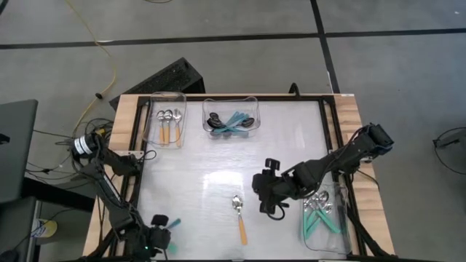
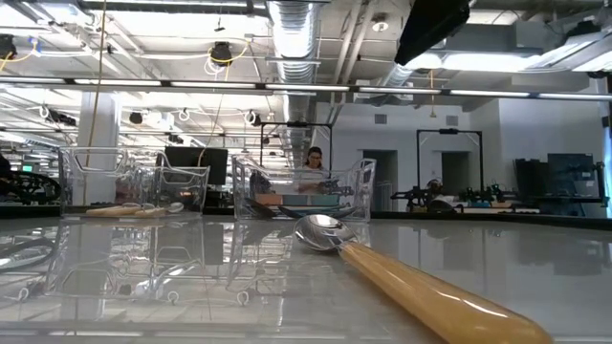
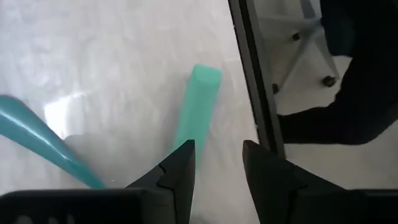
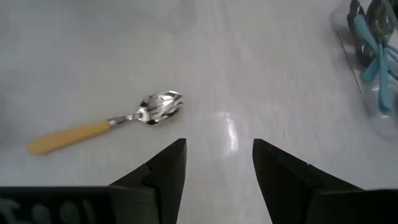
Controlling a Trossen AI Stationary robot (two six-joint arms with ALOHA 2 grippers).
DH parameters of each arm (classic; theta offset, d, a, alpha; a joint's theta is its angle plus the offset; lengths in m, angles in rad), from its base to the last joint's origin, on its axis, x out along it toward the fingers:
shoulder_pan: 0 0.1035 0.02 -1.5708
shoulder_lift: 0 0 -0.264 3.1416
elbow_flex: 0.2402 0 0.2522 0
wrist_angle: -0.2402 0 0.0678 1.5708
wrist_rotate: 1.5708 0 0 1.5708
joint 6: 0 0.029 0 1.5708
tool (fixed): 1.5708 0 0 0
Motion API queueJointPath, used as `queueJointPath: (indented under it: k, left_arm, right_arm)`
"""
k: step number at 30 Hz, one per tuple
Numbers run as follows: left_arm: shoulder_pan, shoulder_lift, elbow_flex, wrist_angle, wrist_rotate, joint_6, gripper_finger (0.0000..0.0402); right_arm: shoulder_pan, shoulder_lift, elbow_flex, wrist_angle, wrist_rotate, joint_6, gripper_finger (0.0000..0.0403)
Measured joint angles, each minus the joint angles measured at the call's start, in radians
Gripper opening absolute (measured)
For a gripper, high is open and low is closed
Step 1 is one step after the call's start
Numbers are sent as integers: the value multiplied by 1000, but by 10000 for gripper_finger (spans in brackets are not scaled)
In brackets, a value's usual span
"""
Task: Sort silverware by color (type)
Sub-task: Put the green spoon into the bottom transparent bin
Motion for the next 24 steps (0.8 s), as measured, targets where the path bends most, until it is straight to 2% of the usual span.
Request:
queueJointPath:
  k: [11, 18, 24]
  left_arm:
    - [0, 24, 0, -108, 7, 31, 118]
    - [-18, 21, -44, -68, 77, 49, 118]
    - [-34, 18, -72, -42, 51, 83, 116]
  right_arm:
    - [0, 0, 0, 13, -35, -1, 207]
    - [0, 0, 0, 12, -35, -4, 207]
    - [14, 0, 0, 14, -35, -24, 207]
